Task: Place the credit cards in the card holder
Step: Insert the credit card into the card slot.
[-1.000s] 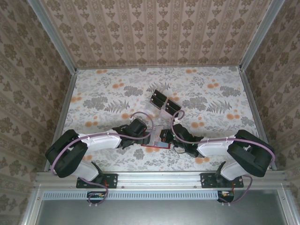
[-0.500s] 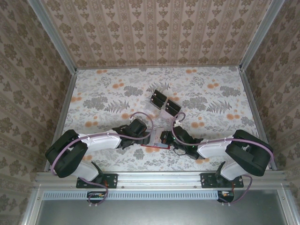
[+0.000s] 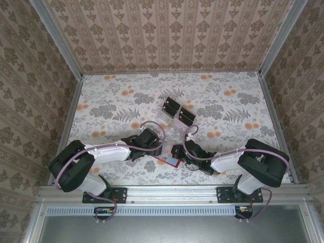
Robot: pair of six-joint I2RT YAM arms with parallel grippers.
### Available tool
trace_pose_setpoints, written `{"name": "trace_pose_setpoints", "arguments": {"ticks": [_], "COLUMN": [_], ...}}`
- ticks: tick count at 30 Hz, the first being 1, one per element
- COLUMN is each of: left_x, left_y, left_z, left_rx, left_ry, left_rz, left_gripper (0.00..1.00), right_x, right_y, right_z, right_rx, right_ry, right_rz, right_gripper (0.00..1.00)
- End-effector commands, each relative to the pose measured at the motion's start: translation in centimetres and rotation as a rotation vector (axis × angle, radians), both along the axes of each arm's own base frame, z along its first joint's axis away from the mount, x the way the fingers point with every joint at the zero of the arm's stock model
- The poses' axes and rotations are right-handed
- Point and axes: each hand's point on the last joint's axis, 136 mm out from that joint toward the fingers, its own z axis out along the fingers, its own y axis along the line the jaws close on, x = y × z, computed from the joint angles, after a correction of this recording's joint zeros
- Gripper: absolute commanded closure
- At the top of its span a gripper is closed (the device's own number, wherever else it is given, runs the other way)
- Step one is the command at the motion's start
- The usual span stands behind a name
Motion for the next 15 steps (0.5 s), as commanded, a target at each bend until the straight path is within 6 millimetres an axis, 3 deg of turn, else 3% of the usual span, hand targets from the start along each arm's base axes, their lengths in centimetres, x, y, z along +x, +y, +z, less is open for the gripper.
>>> {"name": "trace_pose_setpoints", "arguments": {"ticks": [1, 15], "left_x": [-2.1, -3.7], "left_y": [3.0, 4.5], "left_z": [-2.3, -2.3], "left_rx": [0.120, 0.119], "left_ry": [0.077, 0.098], "left_rz": [0.007, 0.032], "left_gripper": [0.00, 0.00], "right_x": [-0.4, -0.3], "right_y": [-1.1, -2.3], "right_z": [-1.7, -3.2], "right_rx": [-0.045, -0.125], "right_ry": [0.028, 0.062], "right_rz": [-0.039, -0.061], "right_gripper": [1.00, 1.00]}}
